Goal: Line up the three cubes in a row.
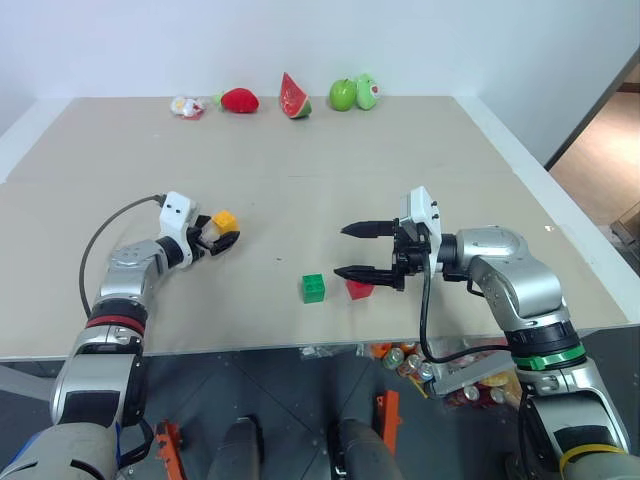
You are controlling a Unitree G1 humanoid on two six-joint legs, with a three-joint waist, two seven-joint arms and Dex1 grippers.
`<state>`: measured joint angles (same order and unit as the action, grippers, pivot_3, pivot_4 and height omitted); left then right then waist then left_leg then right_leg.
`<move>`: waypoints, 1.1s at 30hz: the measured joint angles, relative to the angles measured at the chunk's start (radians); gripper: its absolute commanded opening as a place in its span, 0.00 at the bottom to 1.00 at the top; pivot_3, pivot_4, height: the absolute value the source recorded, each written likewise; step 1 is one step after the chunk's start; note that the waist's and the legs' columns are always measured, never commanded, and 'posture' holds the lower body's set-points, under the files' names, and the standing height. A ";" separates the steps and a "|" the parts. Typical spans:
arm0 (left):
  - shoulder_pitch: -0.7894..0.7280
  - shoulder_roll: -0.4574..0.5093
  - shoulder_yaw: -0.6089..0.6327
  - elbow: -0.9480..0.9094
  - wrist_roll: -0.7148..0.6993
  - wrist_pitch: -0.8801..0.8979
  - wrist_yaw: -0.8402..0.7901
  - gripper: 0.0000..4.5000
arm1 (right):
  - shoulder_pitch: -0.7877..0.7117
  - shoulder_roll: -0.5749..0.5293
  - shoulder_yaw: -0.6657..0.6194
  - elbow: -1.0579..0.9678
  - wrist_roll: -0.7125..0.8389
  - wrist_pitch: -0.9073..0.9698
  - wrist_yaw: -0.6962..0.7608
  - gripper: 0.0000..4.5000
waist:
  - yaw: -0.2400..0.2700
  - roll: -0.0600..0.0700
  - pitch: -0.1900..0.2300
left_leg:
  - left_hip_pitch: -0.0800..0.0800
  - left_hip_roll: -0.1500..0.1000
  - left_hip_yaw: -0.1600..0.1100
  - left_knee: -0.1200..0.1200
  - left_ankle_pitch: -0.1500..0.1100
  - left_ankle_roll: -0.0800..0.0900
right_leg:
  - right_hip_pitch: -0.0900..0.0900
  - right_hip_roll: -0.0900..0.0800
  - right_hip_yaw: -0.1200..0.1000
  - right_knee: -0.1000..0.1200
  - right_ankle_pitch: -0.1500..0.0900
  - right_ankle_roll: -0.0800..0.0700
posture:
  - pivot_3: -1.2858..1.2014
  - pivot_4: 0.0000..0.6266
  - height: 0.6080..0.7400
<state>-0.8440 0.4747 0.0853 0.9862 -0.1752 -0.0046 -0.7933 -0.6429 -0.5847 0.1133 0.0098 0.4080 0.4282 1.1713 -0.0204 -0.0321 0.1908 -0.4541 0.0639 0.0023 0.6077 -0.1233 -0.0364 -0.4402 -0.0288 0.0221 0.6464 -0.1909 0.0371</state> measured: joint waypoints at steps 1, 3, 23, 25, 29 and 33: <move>-0.011 -0.003 0.000 0.017 0.002 -0.006 0.000 0.98 | 0.002 -0.003 0.000 -0.003 0.000 0.002 -0.001 0.94 | 0.000 0.000 0.000 | 0.000 0.000 0.000 0.000 0.000 0.000 | 0.000 0.000 0.000 0.000 0.000 0.000 | 0.52 0.24 1.00; -0.031 -0.015 0.000 0.041 0.010 -0.020 -0.002 0.87 | 0.002 -0.004 -0.002 -0.010 0.001 0.005 -0.008 0.94 | 0.000 0.000 0.000 | 0.000 0.000 0.000 0.000 0.000 0.000 | 0.000 0.000 0.000 0.000 0.000 0.000 | 0.52 0.24 1.00; 0.288 0.056 -0.072 -0.486 -0.060 0.085 -0.346 0.30 | 0.010 -0.006 -0.076 -0.010 0.039 0.034 -0.089 0.94 | -0.003 0.000 0.000 | 0.001 0.000 0.000 -0.003 0.000 0.000 | -0.001 0.001 0.001 0.001 -0.001 -0.002 | 0.52 0.24 1.00; 0.387 0.093 -0.097 -0.665 -0.094 0.164 -0.404 0.30 | 0.035 -0.053 -0.081 -0.012 0.051 0.042 -0.048 0.94 | -0.001 0.000 0.000 | 0.001 0.000 0.000 -0.003 0.000 0.000 | 0.000 0.000 0.001 0.001 -0.002 -0.002 | 0.52 0.24 1.00; 0.431 0.104 -0.132 -0.809 -0.111 0.219 -0.423 0.30 | 0.042 -0.080 -0.091 -0.009 0.064 0.046 -0.013 0.94 | 0.000 0.000 0.000 | 0.001 0.000 0.000 -0.002 0.000 0.000 | 0.000 -0.001 0.001 0.000 -0.001 -0.001 | 0.52 0.24 1.00; 0.434 0.090 -0.172 -0.870 -0.111 0.230 -0.421 0.30 | 0.042 -0.093 -0.104 0.012 0.068 0.043 0.001 0.94 | -0.001 0.000 0.000 | 0.003 0.000 0.000 -0.001 0.000 0.000 | 0.001 -0.001 0.001 0.000 0.000 -0.002 | 0.52 0.24 1.00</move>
<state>-0.4095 0.5649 -0.0871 0.1163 -0.2865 0.2250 -1.2140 -0.6007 -0.6772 0.0097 0.0213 0.4757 0.4709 1.1718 -0.0215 -0.0322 0.1907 -0.4515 0.0640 0.0026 0.6070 -0.1232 -0.0364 -0.4396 -0.0297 0.0232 0.6469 -0.1905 0.0346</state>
